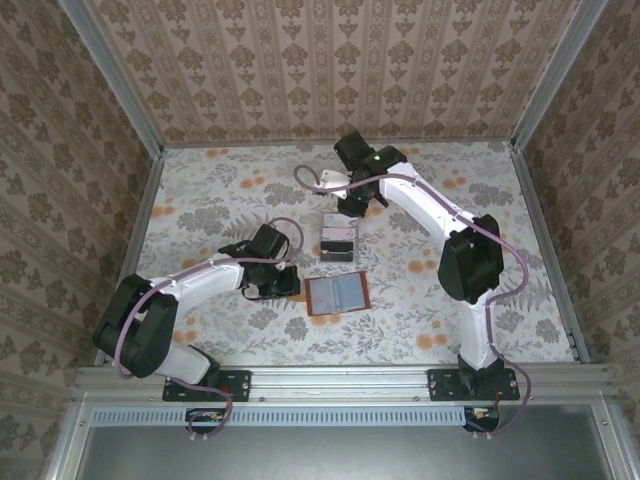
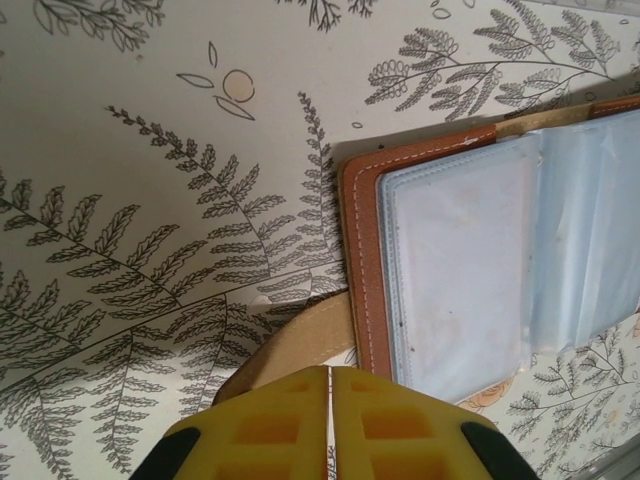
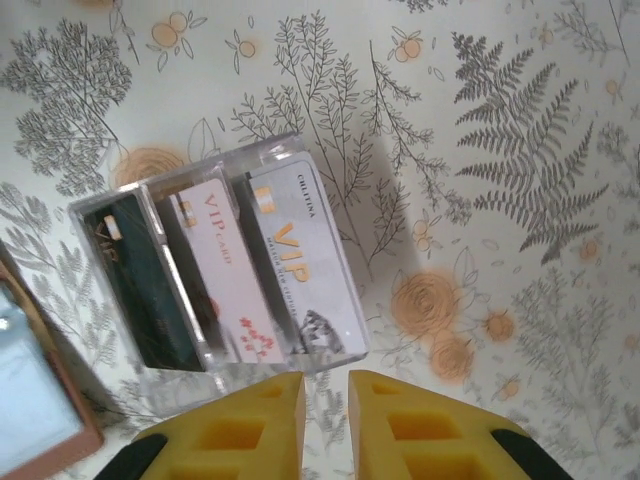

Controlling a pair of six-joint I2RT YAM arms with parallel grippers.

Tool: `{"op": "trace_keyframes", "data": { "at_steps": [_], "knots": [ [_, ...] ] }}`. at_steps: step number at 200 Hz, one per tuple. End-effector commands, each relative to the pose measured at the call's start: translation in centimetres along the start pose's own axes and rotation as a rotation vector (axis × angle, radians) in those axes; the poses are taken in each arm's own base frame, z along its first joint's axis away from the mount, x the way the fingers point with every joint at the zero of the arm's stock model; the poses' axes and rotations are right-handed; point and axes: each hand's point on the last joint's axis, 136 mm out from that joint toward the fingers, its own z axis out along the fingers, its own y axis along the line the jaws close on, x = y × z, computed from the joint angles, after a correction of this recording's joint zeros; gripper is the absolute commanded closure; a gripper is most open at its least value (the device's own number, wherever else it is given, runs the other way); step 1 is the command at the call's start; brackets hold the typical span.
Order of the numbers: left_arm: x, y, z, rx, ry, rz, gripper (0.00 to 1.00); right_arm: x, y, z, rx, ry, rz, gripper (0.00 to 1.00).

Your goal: Take the credit cards out of the card holder

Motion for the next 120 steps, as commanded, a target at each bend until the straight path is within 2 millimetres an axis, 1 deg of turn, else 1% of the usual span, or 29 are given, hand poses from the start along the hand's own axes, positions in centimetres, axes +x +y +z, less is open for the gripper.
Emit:
{"op": "trace_keyframes", "data": {
  "at_steps": [1,23,34,60,77,88,93,120],
  "knots": [
    [1.0,0.7,0.9,-0.002,0.048,0.005,0.89,-1.7,0.4,-2.5,0.083,-0.095,0.17,0.79],
    [1.2,0.8,1.5,0.002,0.066,0.0,0.9,-1.9,2.2,-3.4,0.083,-0.146,0.291,0.79],
    [1.3,0.9,1.8,0.003,0.076,0.0,0.9,-2.1,3.0,-3.8,0.078,-0.184,0.364,0.81],
    [1.7,1.2,2.3,-0.001,0.091,-0.003,0.9,-2.6,5.7,-4.6,-0.007,-0.274,0.521,0.83],
    [1.9,1.4,2.6,-0.003,0.097,-0.005,0.9,-2.2,7.1,-4.4,-0.043,-0.289,0.598,0.87],
    [1.9,1.5,2.6,-0.003,0.098,-0.006,0.9,-1.4,8.2,-3.9,-0.075,-0.268,0.658,0.9],
    [2.0,1.5,2.6,-0.004,0.098,-0.007,0.9,-1.7,8.5,-3.9,-0.094,-0.285,0.68,0.9],
    [2.3,1.6,2.7,-0.003,0.1,-0.013,0.9,-1.1,11.1,-2.8,-0.233,-0.267,0.835,0.9]
  ]
}}
